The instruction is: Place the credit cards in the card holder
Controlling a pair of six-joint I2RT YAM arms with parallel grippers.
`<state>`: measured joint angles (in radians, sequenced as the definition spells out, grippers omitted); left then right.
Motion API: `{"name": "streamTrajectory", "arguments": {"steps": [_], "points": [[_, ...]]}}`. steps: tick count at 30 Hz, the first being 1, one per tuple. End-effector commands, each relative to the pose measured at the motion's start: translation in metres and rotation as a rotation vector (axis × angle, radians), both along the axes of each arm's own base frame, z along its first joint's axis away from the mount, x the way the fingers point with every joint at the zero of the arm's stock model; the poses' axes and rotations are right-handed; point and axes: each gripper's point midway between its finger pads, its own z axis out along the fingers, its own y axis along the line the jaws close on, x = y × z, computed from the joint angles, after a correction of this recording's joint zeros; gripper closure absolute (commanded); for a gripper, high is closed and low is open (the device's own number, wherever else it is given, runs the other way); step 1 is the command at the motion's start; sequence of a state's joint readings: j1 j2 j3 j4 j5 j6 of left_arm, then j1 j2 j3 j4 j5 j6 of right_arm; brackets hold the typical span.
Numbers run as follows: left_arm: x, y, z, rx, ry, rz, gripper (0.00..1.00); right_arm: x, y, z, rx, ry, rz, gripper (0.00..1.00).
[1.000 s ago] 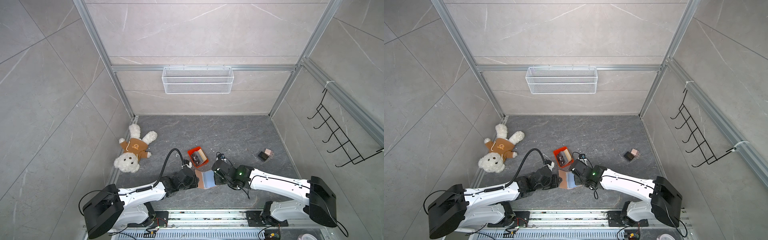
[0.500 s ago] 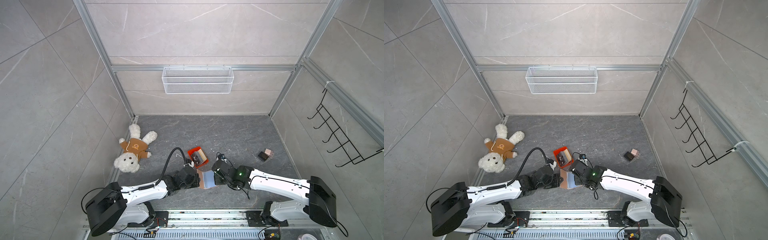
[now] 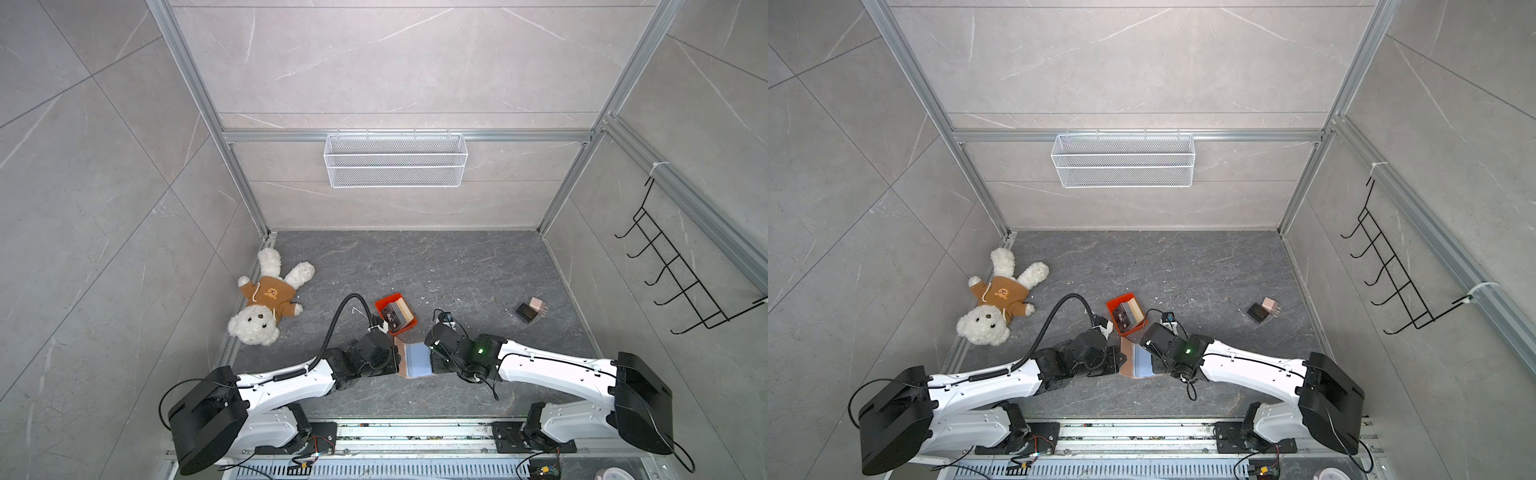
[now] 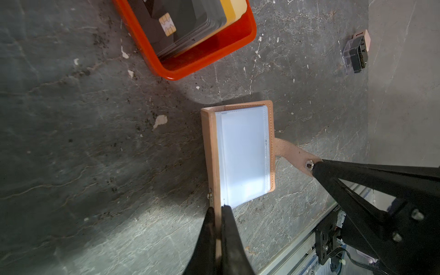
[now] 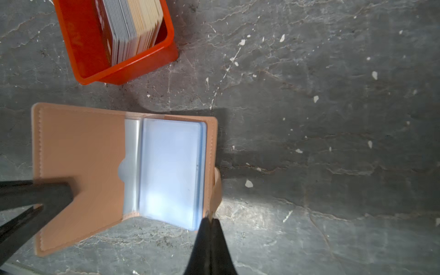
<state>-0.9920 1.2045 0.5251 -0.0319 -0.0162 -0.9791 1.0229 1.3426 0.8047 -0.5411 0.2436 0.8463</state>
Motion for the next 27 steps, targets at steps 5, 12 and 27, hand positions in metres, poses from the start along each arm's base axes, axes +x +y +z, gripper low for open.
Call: {"name": "streamTrajectory", "arguments": {"steps": [5,12,27], "points": [[0.000,0.005,0.023,-0.010,-0.025,-0.004,1.00,-0.003,-0.004,0.001,0.019,-0.016,-0.006,0.97],[-0.009,0.022,0.032,0.034,-0.037,-0.017,1.00,-0.007,-0.008,0.001,0.016,-0.015,0.003,0.97],[-0.019,0.028,0.017,0.010,0.001,0.020,1.00,-0.013,-0.005,-0.020,0.046,0.021,-0.018,0.93]]}}
